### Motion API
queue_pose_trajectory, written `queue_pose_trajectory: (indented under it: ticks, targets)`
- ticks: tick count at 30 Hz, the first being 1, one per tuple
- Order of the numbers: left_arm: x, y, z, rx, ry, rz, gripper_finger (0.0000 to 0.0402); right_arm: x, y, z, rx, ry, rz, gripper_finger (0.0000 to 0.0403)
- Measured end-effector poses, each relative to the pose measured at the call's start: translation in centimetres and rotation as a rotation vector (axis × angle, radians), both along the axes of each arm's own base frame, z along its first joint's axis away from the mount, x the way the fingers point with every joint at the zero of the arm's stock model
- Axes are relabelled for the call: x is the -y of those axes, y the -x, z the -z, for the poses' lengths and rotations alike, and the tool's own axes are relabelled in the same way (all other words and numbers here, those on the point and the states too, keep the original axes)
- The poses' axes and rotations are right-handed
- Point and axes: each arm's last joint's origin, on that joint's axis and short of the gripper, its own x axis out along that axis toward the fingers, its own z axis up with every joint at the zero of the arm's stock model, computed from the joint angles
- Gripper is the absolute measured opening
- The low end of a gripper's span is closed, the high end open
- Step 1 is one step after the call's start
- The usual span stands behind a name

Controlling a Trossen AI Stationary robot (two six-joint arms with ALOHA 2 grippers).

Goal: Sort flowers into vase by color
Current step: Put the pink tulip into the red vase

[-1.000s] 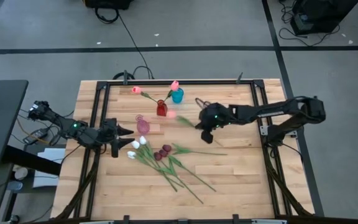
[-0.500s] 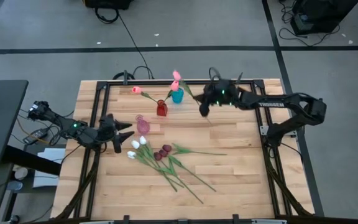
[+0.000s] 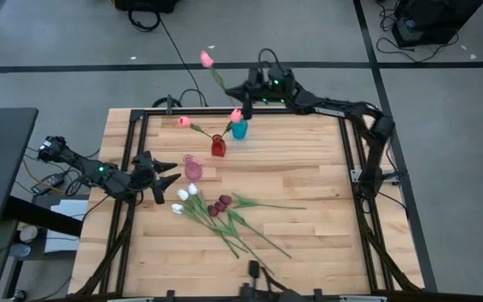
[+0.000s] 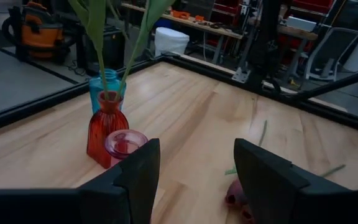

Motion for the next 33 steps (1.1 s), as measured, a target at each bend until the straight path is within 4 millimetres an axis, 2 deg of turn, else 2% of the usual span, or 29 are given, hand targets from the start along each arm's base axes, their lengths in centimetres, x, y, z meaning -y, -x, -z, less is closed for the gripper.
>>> queue_pose_trajectory:
  ticks: [4,9,13,21,29,33]
  targets:
    - [0.0,0.0,0.1,-0.007,-0.001,0.009,0.0211,0.6,-2.7,0.0,0.086,0.022,-0.112,0.0]
    - [0.0,0.0,0.1,-0.014,-0.001,0.009,0.0211,1.2,-4.9,1.4,0.184,0.053,-0.194,0.0]
    - [0.0,0.0,0.1,-0.015,-0.003,0.009,0.0211,1.8,-6.0,3.0,0.199,0.031,-0.227,0.0]
    - [0.0,0.0,0.2,-0.021,-0.007,0.009,0.0211,1.2,-7.3,5.3,0.236,0.014,-0.296,0.0]
    - [0.0,0.0,0.2,-0.025,-0.01,0.009,0.0211,-0.7,-7.9,4.0,0.271,0.045,-0.332,0.0]
    - [0.0,0.0,0.2,-0.024,-0.007,0.01,0.0211,-0.9,-8.0,4.0,0.263,0.034,-0.335,0.0]
